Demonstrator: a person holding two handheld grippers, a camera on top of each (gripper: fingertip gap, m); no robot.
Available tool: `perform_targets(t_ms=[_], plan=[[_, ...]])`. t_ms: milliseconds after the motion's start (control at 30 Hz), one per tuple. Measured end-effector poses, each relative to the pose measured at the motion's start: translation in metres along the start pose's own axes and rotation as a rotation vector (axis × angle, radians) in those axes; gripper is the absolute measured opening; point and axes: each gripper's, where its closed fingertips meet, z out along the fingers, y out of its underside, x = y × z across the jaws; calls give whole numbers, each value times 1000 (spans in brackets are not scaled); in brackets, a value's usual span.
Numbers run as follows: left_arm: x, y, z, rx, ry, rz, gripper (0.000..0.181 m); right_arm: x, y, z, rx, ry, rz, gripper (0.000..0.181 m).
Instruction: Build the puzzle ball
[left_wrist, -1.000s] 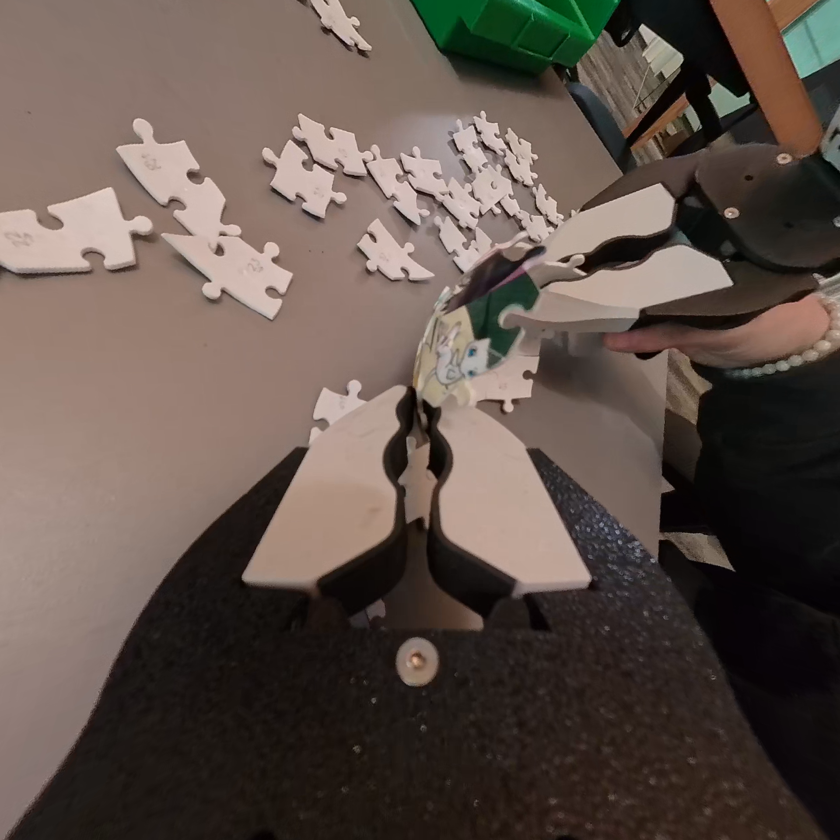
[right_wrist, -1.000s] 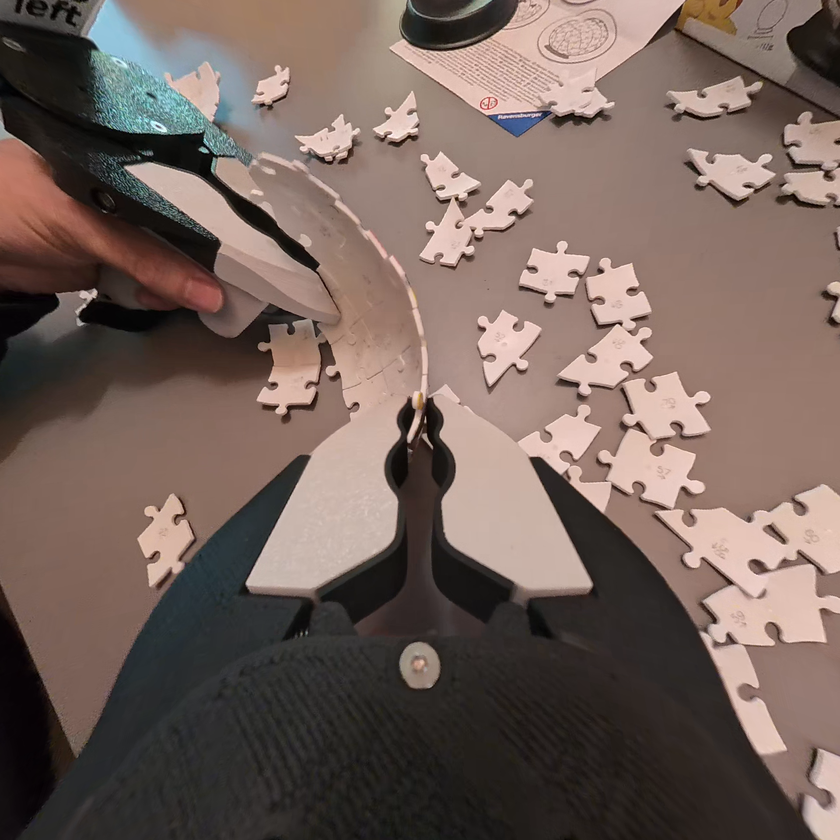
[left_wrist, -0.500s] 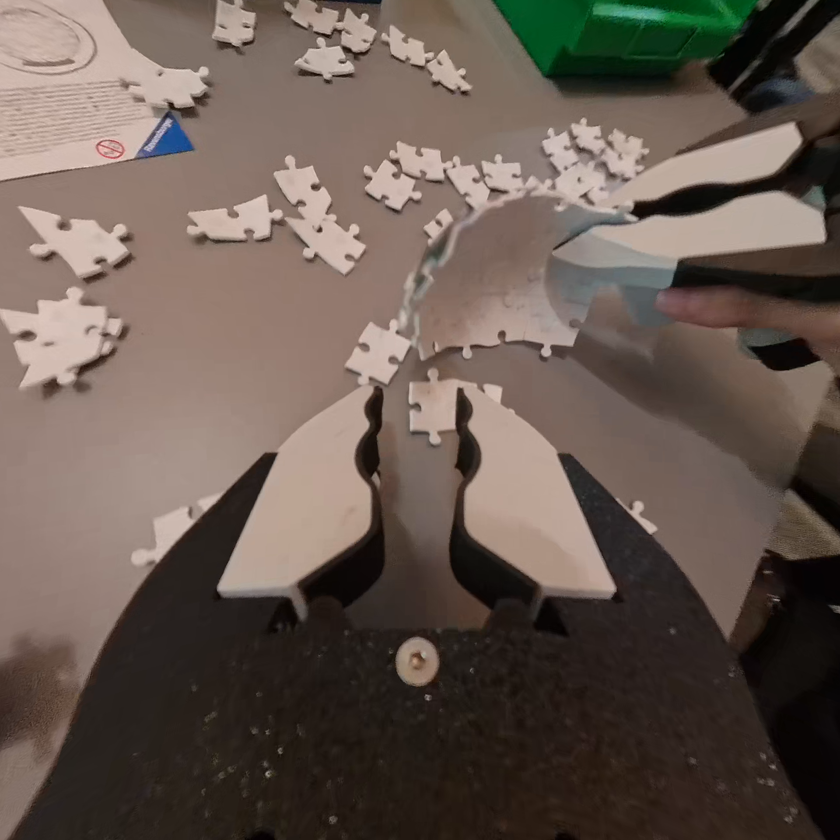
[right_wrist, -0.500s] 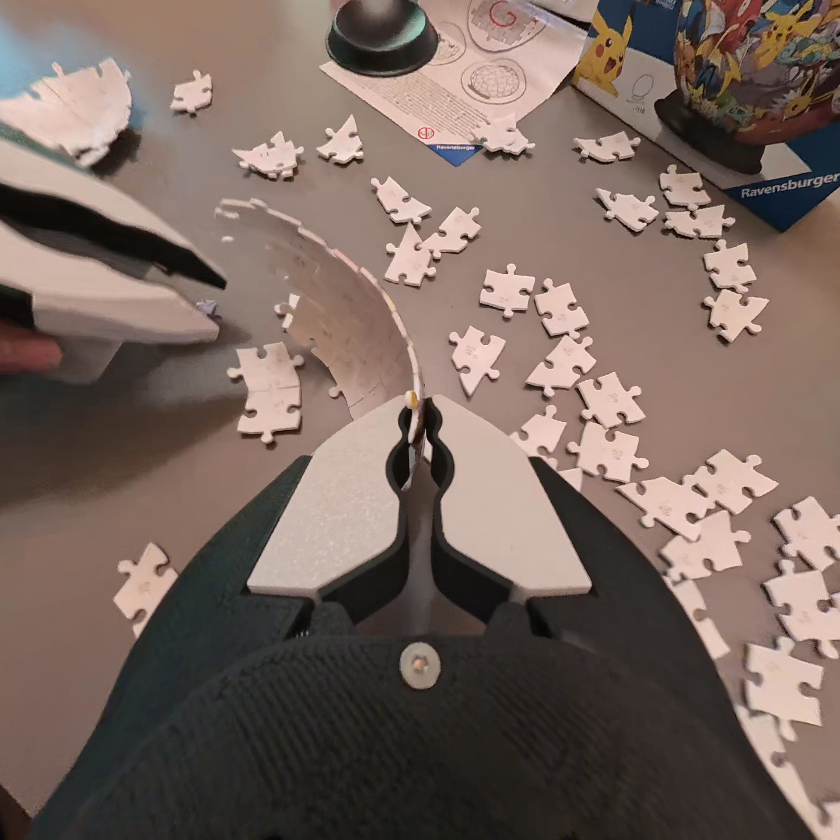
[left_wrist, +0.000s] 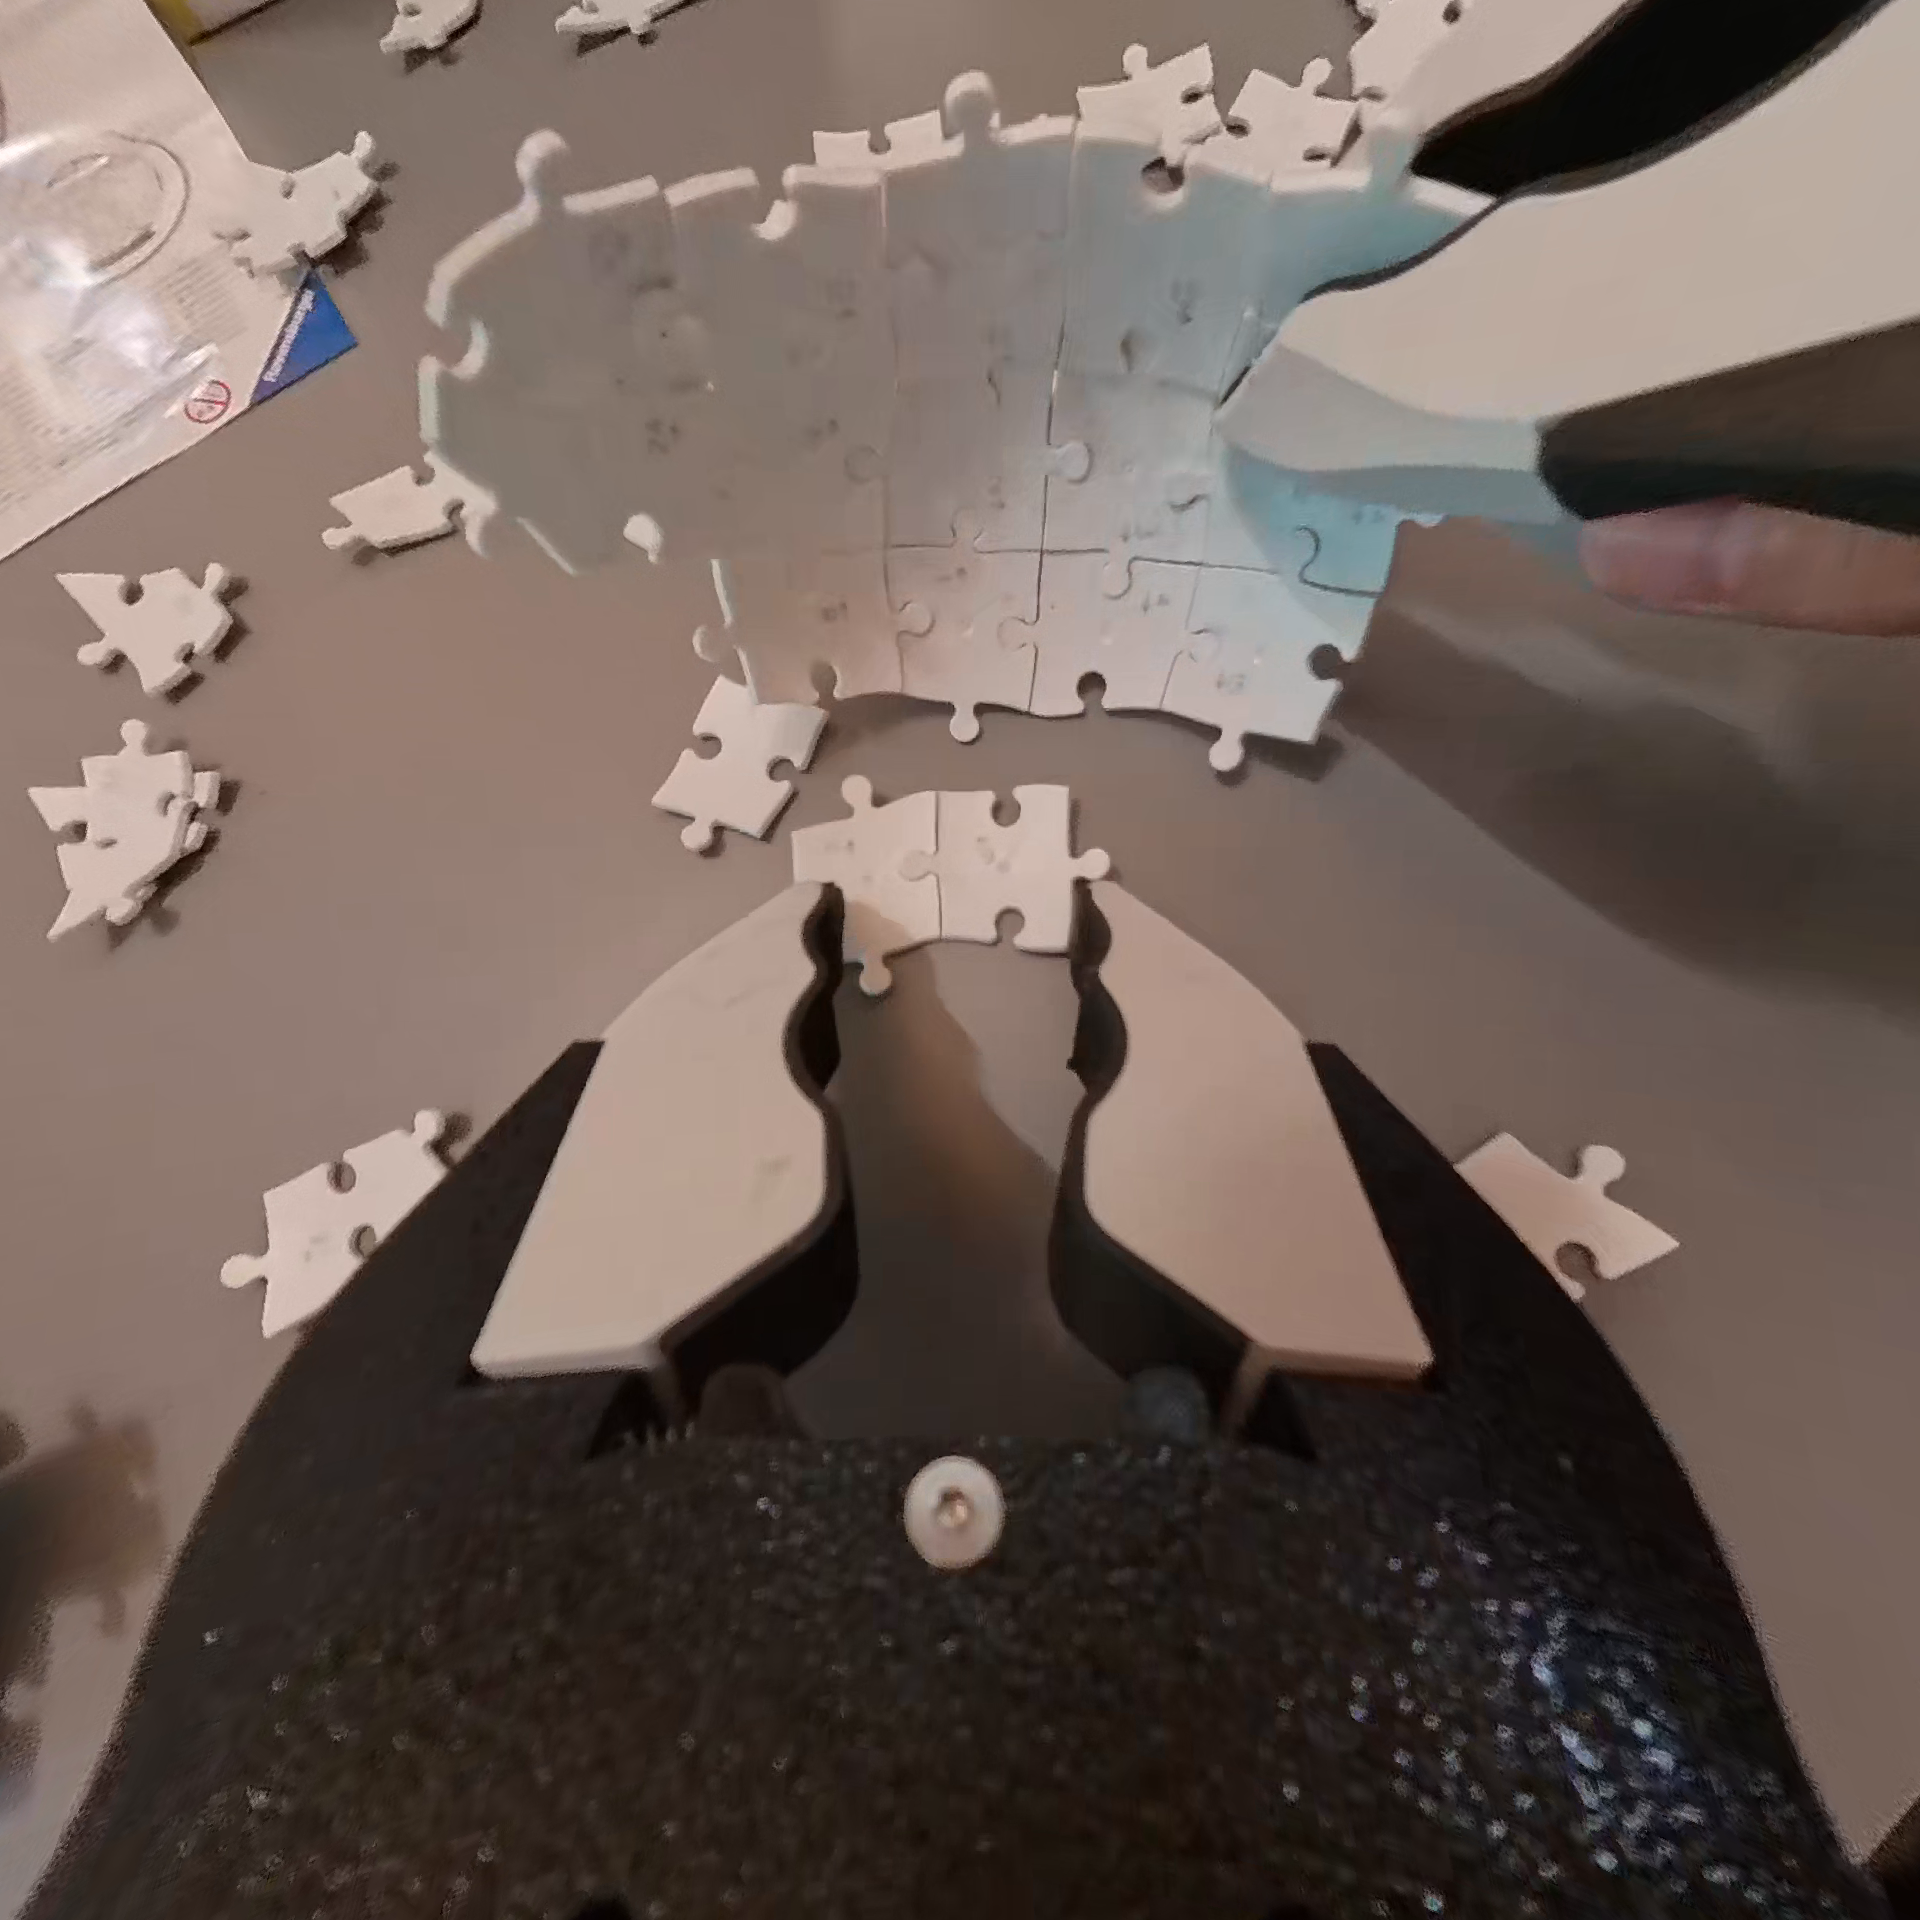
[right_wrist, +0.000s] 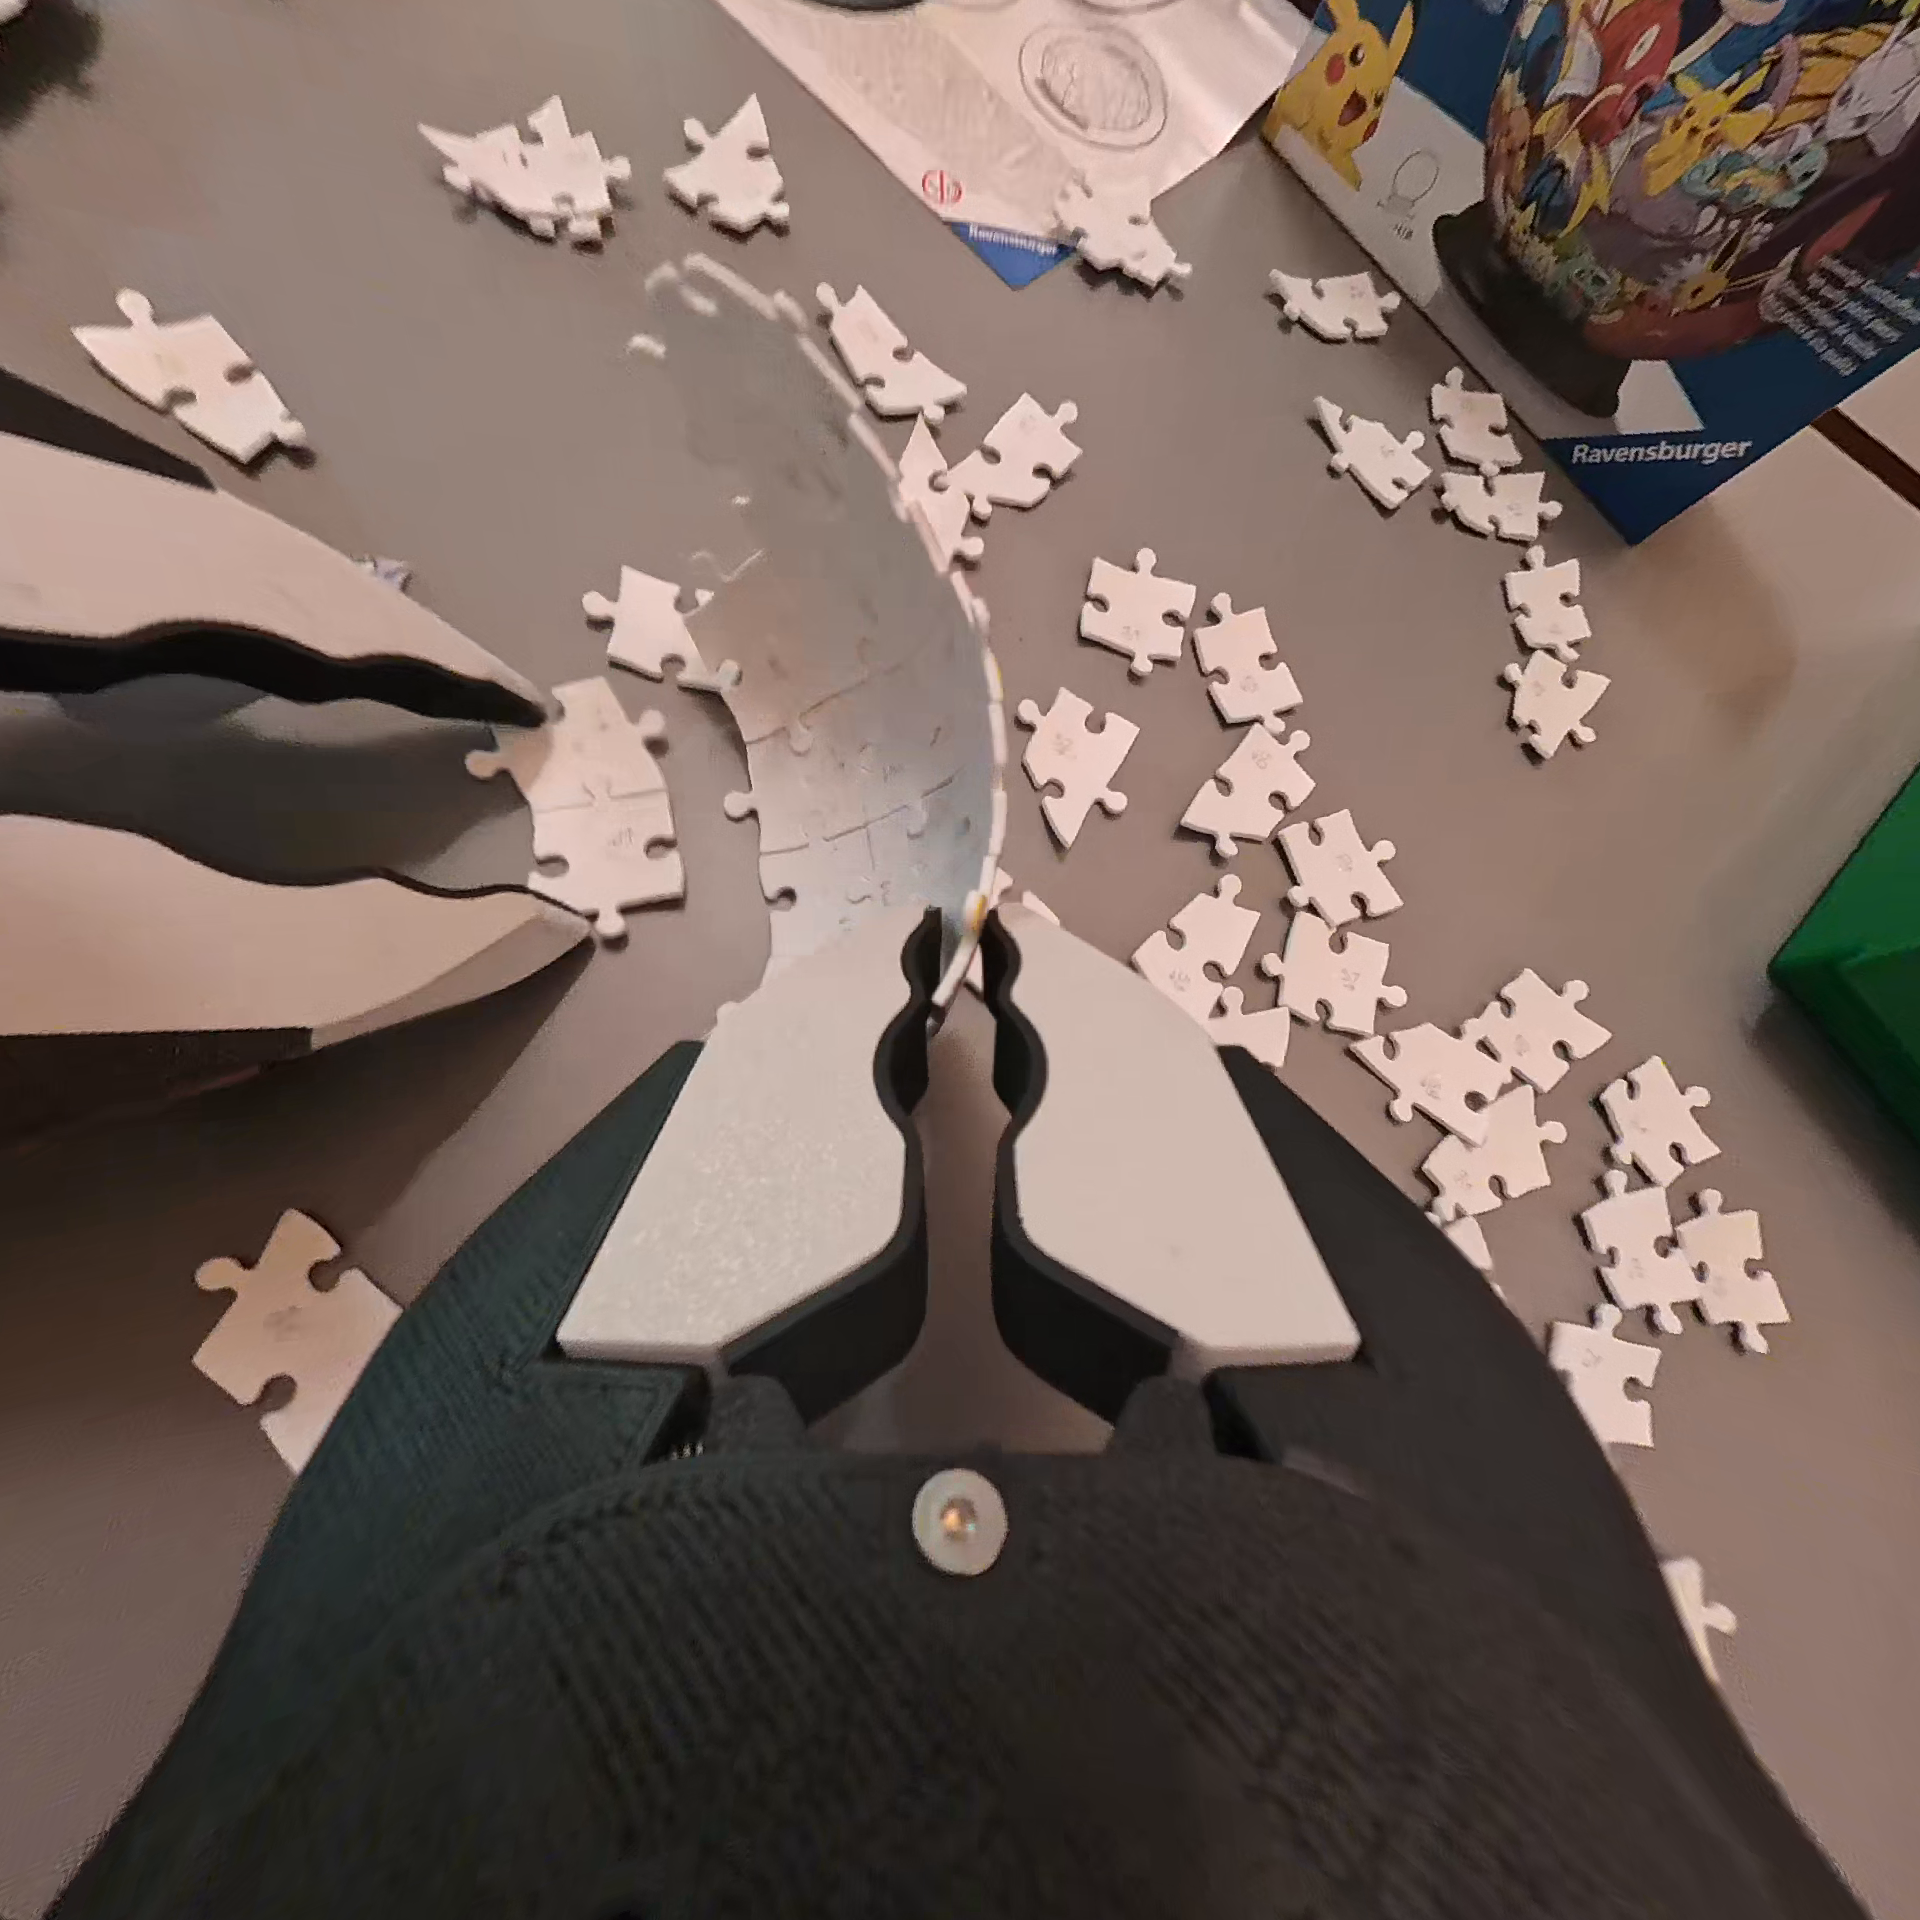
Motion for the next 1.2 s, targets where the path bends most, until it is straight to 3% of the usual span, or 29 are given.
perform_targets(t_ms=[267,500,667,767,1033,1200], plan=[[7,0,2,-5,77,-22,36,-1,6,-5,-168,-32,-106,9],[15,3,-5,-4,131,105,36,4,5,-6,-299,-81,-160,8],[6,0,-8,10,147,46,31,6,2,-3,-342,-105,-196,8],[-1,7,-3,-45,120,62,35,6,0,-3,-357,-119,-200,8],[-1,1,0,12,149,136,31,2,4,-7,-383,-148,-184,7],[-5,5,-6,8,172,100,39,5,6,-4,-389,-146,-179,8]])
